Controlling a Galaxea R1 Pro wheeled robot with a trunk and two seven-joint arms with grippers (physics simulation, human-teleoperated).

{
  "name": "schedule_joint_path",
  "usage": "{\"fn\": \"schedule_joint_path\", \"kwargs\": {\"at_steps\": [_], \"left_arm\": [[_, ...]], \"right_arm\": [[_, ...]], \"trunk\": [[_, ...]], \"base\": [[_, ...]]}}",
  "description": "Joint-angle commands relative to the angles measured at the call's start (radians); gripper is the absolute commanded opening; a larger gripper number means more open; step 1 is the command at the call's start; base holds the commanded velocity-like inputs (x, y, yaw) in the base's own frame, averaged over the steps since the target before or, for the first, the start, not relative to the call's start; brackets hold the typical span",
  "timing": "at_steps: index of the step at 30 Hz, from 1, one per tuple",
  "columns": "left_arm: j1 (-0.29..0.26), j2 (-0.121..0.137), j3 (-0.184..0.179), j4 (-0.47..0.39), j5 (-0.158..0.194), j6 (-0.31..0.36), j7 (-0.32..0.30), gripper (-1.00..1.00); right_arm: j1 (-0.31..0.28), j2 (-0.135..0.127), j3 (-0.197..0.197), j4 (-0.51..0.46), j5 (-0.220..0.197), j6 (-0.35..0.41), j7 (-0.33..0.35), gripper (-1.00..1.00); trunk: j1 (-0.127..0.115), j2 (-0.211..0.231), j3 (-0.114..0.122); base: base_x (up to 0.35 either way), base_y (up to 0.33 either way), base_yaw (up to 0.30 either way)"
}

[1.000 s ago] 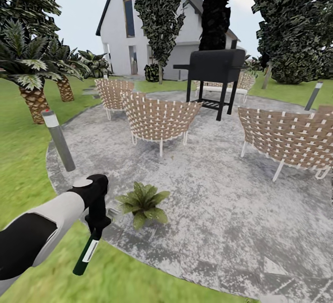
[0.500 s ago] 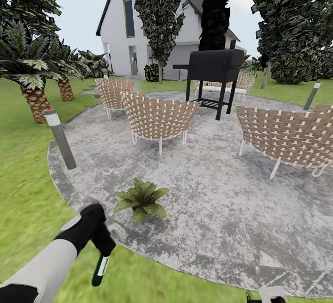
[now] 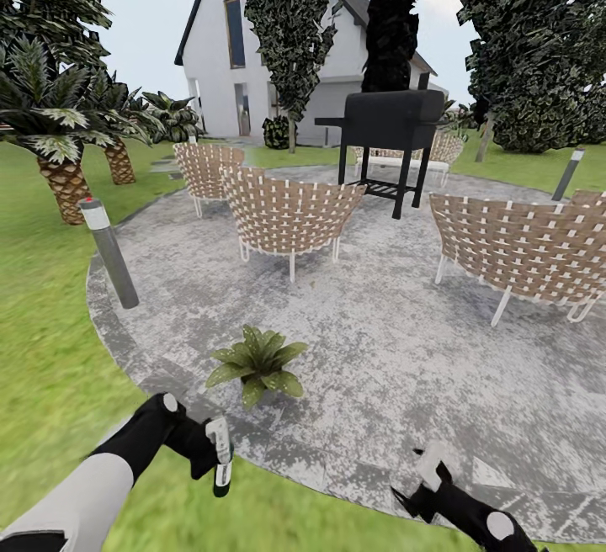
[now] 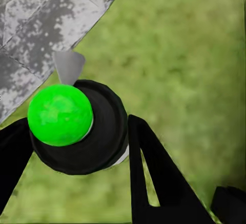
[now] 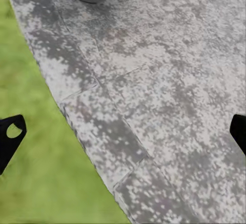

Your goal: Pick up the pesticide atomizer in the garden and spray insectifuge to fully cover both potted plants in the garden.

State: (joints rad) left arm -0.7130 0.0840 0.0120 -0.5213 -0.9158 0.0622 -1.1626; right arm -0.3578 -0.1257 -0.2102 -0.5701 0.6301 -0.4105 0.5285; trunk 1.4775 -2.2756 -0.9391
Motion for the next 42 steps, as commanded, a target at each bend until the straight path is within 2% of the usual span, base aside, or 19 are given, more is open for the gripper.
{"fn": "schedule_joint_path", "kwargs": {"at_steps": [1, 3, 4, 7, 8, 11, 13, 19, 21, 22, 25, 27, 29, 32, 34, 36, 39, 42], "left_arm": [[0.000, -0.001, -0.013, 0.000, -0.004, -0.013, -0.005, -1.00], [0.000, -0.004, -0.035, 0.017, -0.007, -0.041, -0.005, -1.00], [0.000, -0.006, -0.039, 0.027, -0.008, -0.047, -0.005, -1.00], [0.000, -0.012, -0.048, 0.039, -0.009, -0.052, -0.005, -1.00], [0.000, -0.021, -0.060, 0.040, -0.009, -0.052, -0.005, -1.00], [0.000, -0.050, -0.116, 0.041, -0.013, -0.049, -0.005, -1.00], [0.000, -0.056, -0.143, 0.041, -0.014, -0.047, -0.005, -1.00], [0.000, -0.056, -0.159, 0.041, -0.015, -0.045, -0.005, -1.00], [0.000, -0.056, -0.159, 0.041, -0.015, -0.045, -0.004, -1.00], [0.000, -0.057, -0.159, 0.041, -0.015, -0.045, -0.003, -1.00], [0.000, -0.058, -0.155, 0.040, -0.015, -0.046, 0.019, -1.00], [0.000, -0.059, -0.154, 0.040, -0.012, -0.047, 0.043, -1.00], [0.000, -0.061, -0.153, 0.040, -0.011, -0.050, 0.050, -1.00], [0.001, -0.071, -0.154, 0.040, -0.011, -0.059, 0.053, -1.00], [0.001, -0.081, -0.163, 0.040, -0.010, -0.086, 0.053, -1.00], [0.001, -0.096, -0.190, 0.041, -0.010, -0.112, 0.056, -1.00], [0.001, -0.129, -0.202, 0.041, -0.014, -0.121, 0.091, -1.00], [0.001, -0.144, -0.209, 0.041, -0.013, -0.121, 0.117, -1.00]], "right_arm": [[-0.001, 0.004, 0.003, -0.028, 0.021, -0.006, 0.056, 1.00], [-0.001, 0.014, 0.028, -0.112, 0.033, -0.005, 0.166, 1.00], [-0.001, 0.027, 0.041, -0.145, 0.035, -0.004, 0.208, 1.00], [-0.001, 0.069, 0.058, -0.190, 0.037, -0.002, 0.293, 1.00], [-0.001, 0.080, 0.060, -0.196, 0.038, -0.002, 0.310, 1.00], [-0.001, 0.111, 0.062, -0.215, 0.039, -0.002, 0.326, 1.00], [-0.001, 0.126, 0.064, -0.227, 0.039, -0.002, 0.331, 1.00], [-0.001, 0.133, 0.133, -0.231, 0.039, -0.002, 0.330, 1.00], [-0.001, 0.134, 0.144, -0.231, 0.039, -0.002, 0.330, 1.00], [-0.001, 0.135, 0.146, -0.231, 0.038, -0.002, 0.330, -1.00], [-0.001, 0.161, 0.150, -0.238, 0.039, 0.018, 0.330, -1.00], [-0.001, 0.186, 0.151, -0.248, 0.039, 0.088, 0.336, -1.00], [-0.001, 0.201, 0.152, -0.265, 0.039, 0.138, 0.356, -1.00], [-0.001, 0.212, 0.152, -0.291, 0.039, 0.162, 0.376, -1.00], [-0.001, 0.215, 0.152, -0.300, 0.039, 0.165, 0.379, -1.00], [-0.001, 0.216, 0.152, -0.302, 0.039, 0.166, 0.379, -1.00], [-0.001, 0.220, 0.152, -0.318, 0.039, 0.167, 0.380, -1.00], [-0.001, 0.238, 0.152, -0.323, 0.039, 0.167, 0.380, -1.00]], "trunk": [[0.000, 0.000, -0.001], [0.000, 0.000, -0.001], [0.000, 0.000, -0.001], [0.000, 0.000, -0.001], [0.000, 0.000, -0.001], [0.000, 0.000, -0.001], [0.000, 0.000, -0.001], [0.000, 0.000, -0.001], [0.000, 0.000, -0.001], [0.000, 0.000, -0.001], [0.000, 0.000, -0.001], [0.000, 0.000, -0.001], [0.000, 0.000, -0.001], [0.000, 0.000, -0.001], [0.000, 0.000, -0.001], [0.000, 0.000, -0.001], [0.000, 0.000, -0.001], [0.000, 0.000, -0.001]], "base": [[0.000, 0.000, 0.000], [0.000, 0.000, 0.000], [0.000, 0.000, 0.000], [0.000, 0.000, 0.000], [0.000, 0.000, 0.000], [0.000, 0.000, 0.000], [0.000, 0.000, 0.000], [0.000, 0.000, 0.000], [0.000, 0.000, 0.000], [0.000, 0.000, 0.000], [0.000, 0.000, 0.000], [0.000, 0.000, 0.000], [0.000, 0.000, 0.000], [0.000, 0.000, 0.000], [0.000, 0.000, 0.000], [0.000, 0.000, 0.000], [0.000, 0.000, 0.000], [0.000, 0.000, 0.000]]}}
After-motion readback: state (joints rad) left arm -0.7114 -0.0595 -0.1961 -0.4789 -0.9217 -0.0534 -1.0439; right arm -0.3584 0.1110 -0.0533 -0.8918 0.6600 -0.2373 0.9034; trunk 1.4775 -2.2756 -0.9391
